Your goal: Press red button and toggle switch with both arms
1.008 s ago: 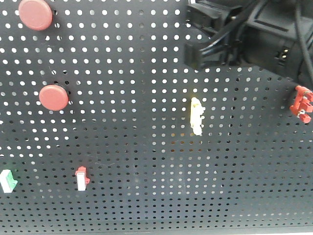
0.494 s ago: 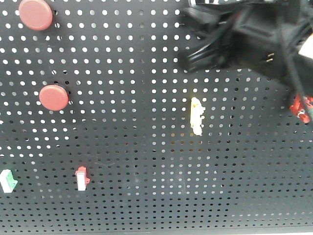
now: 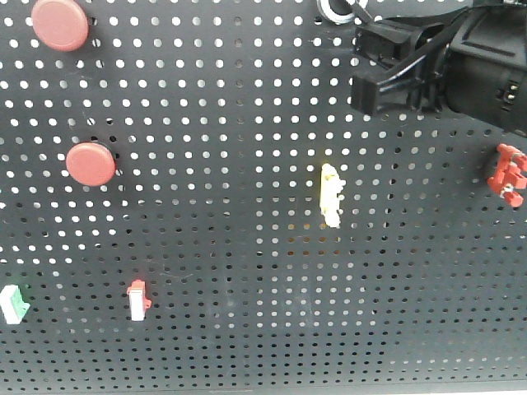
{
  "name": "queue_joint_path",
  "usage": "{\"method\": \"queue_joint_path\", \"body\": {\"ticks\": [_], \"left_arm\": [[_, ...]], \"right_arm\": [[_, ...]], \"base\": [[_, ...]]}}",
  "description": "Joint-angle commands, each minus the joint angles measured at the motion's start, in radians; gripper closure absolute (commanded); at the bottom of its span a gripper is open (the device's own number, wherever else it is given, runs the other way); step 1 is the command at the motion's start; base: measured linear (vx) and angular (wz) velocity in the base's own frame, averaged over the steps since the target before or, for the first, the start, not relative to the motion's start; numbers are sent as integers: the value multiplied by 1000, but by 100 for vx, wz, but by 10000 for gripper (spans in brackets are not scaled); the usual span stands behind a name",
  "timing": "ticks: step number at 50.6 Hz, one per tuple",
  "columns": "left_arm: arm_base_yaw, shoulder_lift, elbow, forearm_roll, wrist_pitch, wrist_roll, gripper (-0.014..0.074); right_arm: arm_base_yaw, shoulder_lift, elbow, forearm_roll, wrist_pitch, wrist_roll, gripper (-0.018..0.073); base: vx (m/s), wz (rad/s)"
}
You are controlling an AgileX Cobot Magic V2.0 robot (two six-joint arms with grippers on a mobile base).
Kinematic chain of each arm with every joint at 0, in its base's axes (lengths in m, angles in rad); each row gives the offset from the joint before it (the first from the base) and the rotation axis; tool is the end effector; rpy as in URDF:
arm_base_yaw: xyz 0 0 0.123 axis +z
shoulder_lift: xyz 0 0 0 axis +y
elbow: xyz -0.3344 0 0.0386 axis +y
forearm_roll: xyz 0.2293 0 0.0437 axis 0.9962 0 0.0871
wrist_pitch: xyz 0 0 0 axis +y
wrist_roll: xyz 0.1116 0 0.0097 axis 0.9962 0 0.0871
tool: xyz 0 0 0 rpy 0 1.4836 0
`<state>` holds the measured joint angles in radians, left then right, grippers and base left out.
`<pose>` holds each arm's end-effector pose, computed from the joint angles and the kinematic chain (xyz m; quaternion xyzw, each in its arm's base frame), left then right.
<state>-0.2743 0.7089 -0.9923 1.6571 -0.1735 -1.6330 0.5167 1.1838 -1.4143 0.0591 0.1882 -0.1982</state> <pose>0.0744 -0.0409 0.5145 0.1550 0.5519 -0.1504 0.8055 0.2027 0.1166 0.5566 -0.2167 0.6231 0.1442 0.7375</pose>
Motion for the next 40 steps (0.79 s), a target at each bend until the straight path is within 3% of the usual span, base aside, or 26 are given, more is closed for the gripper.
{"method": "queue_joint_path", "body": {"ticks": [1, 18, 40], "left_arm": [[2, 3, -27, -22, 19, -6, 595], [2, 3, -27, -22, 20, -6, 595], [2, 3, -27, -22, 19, -6, 595]], "right_arm": [[1, -88, -19, -2, -91, -8, 559], [-1, -304, 212, -5, -179, -57, 559], [0, -307, 224, 0, -84, -53, 559]], "base": [[0, 0], [0, 0], [0, 0]]}}
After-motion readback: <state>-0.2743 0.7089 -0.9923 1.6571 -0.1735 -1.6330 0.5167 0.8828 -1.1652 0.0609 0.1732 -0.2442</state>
